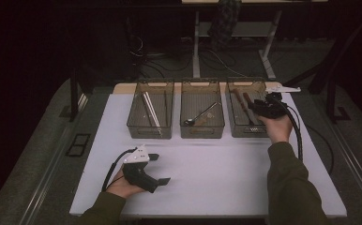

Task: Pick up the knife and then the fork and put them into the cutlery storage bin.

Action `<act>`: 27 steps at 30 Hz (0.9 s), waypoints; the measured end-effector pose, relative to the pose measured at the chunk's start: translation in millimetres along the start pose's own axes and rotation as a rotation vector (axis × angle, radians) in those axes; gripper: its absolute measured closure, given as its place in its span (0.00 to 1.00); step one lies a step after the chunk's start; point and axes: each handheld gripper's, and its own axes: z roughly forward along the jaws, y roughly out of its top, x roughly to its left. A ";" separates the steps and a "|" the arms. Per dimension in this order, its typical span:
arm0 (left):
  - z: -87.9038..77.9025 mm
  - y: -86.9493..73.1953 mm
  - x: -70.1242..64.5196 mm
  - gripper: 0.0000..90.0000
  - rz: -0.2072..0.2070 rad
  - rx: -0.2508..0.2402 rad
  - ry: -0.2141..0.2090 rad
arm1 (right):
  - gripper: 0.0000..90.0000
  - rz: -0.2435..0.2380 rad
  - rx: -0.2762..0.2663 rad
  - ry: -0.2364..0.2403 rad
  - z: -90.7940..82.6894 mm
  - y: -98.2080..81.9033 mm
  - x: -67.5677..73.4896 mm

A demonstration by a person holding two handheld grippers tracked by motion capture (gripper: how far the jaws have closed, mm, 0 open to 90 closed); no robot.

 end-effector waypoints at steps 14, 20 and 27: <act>-3.1 -1.1 -3.1 0.00 -0.004 0.006 0.008 | 0.45 -0.021 0.014 0.117 -25.7 1.3 5.5; -4.4 -1.5 -2.9 0.00 -0.008 0.002 0.004 | 0.39 -0.061 0.021 0.150 -39.2 -6.2 12.9; -5.5 -1.4 -3.9 0.00 -0.005 0.000 0.006 | 0.32 -0.086 0.005 0.194 -56.4 -20.7 19.6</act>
